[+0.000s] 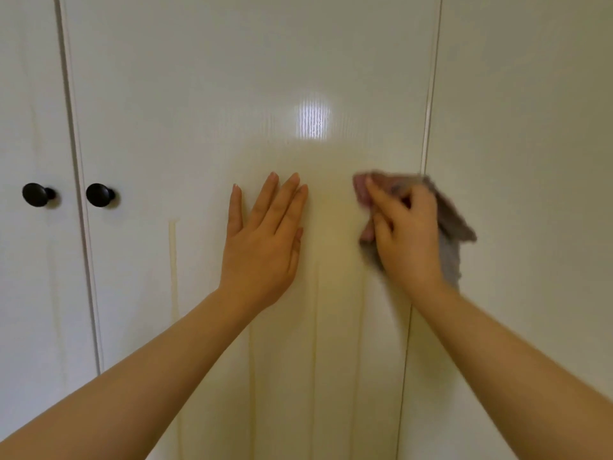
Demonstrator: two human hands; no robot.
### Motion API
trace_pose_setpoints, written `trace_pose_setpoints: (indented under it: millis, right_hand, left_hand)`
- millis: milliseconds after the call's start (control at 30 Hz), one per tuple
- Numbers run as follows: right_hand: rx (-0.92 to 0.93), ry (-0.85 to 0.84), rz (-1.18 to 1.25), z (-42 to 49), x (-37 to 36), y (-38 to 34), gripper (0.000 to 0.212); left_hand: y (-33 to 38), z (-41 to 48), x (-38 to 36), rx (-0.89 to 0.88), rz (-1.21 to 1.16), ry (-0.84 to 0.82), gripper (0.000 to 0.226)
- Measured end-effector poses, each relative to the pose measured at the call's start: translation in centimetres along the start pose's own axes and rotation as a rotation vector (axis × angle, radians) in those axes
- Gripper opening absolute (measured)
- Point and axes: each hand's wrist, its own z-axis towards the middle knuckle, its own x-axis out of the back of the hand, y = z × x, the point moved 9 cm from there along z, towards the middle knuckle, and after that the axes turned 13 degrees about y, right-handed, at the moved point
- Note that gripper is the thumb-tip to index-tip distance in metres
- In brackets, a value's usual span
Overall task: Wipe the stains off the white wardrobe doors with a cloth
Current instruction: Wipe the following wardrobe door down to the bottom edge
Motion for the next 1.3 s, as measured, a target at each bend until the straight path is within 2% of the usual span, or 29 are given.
trace_pose_setpoints:
  millis: [133, 233, 333, 367, 467, 500, 600, 667, 733, 800, 867, 967, 1067, 1133, 1233, 1300]
  right_hand:
    - [0.071, -0.163, -0.001, -7.7, 0.8, -1.0, 0.029]
    - [0.044, -0.058, -0.061, -3.4, 1.2, -0.9, 0.032]
    - [-0.065, 0.049, -0.089, -1.5, 0.7, 0.3, 0.034]
    - [-0.076, 0.025, -0.091, -3.4, 0.6, 0.3, 0.034]
    - [-0.109, -0.224, -0.047, -11.5, 0.4, -0.6, 0.028]
    - [-0.096, -0.260, -0.011, -12.8, 0.7, -0.8, 0.025]
    - [-0.014, -0.176, 0.015, -8.9, 0.9, -1.6, 0.032]
    - [-0.044, -0.062, -0.057, -5.6, 0.7, -0.7, 0.031]
    - [-0.103, -0.030, -0.099, -6.3, 0.6, 0.2, 0.032]
    - [-0.164, -0.103, -0.103, -10.6, 0.8, 0.5, 0.026]
    - [-0.138, -0.222, -0.060, -14.6, 1.1, -0.9, 0.022]
    - [-0.075, -0.265, 0.010, -12.6, 0.1, -2.5, 0.028]
    - [-0.125, -0.092, -0.038, -6.0, -1.7, -2.7, 0.032]
    - [-0.107, -0.029, -0.046, -5.5, -2.4, -3.3, 0.031]
    - [0.027, -0.183, -0.075, -11.7, -2.6, -5.1, 0.035]
    - [0.048, -0.298, -0.029, -14.9, -2.3, -5.8, 0.033]
  left_hand:
    - [-0.1, -1.6, 0.4, 0.016, 0.008, -0.036, 0.047]
    - [0.0, -2.3, 0.5, 0.031, 0.007, -0.057, 0.047]
    - [0.4, -2.8, 0.5, 0.051, 0.003, -0.068, 0.047]
    - [0.7, -3.1, 0.5, 0.057, -0.002, -0.075, 0.047]
    - [1.0, -4.1, 0.7, 0.050, -0.002, -0.093, 0.047]
    - [1.0, -4.4, 0.7, 0.050, -0.001, -0.101, 0.047]
    - [0.5, -4.6, 0.9, 0.063, 0.009, -0.099, 0.047]
    - [0.4, -4.4, 0.9, 0.081, 0.007, -0.090, 0.047]
    - [0.5, -4.5, 1.0, 0.093, 0.009, -0.082, 0.047]
    - [0.7, -5.0, 1.1, 0.087, 0.006, -0.096, 0.047]
    - [0.3, -5.6, 1.3, 0.079, 0.011, -0.112, 0.046]
    - [-0.6, -5.8, 1.5, 0.094, 0.026, -0.108, 0.046]
    - [-0.9, -5.6, 1.6, 0.111, 0.020, -0.092, 0.046]
    - [-0.8, -5.8, 1.6, 0.118, 0.017, -0.092, 0.046]
    - [-1.3, -6.4, 2.0, 0.110, 0.025, -0.100, 0.047]
    - [-2.2, -6.8, 2.2, 0.119, 0.035, -0.113, 0.048]
